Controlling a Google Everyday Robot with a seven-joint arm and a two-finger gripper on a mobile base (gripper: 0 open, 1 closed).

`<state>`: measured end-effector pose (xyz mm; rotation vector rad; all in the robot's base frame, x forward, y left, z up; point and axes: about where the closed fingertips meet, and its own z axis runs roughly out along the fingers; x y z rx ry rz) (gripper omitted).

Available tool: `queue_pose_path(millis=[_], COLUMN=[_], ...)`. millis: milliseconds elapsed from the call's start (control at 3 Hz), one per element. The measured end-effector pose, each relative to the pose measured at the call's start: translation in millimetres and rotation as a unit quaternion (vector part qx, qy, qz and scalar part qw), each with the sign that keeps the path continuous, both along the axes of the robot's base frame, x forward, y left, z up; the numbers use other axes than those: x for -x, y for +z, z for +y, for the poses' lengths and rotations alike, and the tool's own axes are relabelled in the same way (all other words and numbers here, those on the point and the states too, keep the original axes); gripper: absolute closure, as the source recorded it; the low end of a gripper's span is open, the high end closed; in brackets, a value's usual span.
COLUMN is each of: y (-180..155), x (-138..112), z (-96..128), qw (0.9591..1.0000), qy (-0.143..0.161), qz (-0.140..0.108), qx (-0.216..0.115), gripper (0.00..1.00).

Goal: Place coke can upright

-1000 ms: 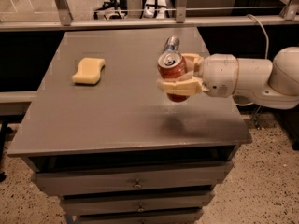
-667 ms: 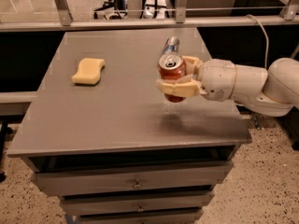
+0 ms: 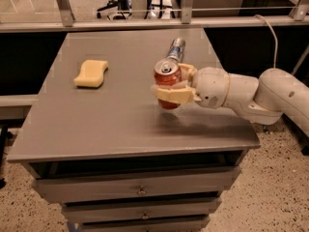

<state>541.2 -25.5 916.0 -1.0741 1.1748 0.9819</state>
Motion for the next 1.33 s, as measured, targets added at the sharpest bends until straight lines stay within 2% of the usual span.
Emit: queue_pose_path(millis=[667,1000,1333], y=[-12,-16,-21], x=[3,6,10], z=[21,30,34], qw=[0.999,0.9982,0.9976], qy=[0.026,0.034,0.037], qz=[0.033,0.042,0.05], qx=[-0.016,-0.024,-0.029], gripper=[0.15,0.0,0.0])
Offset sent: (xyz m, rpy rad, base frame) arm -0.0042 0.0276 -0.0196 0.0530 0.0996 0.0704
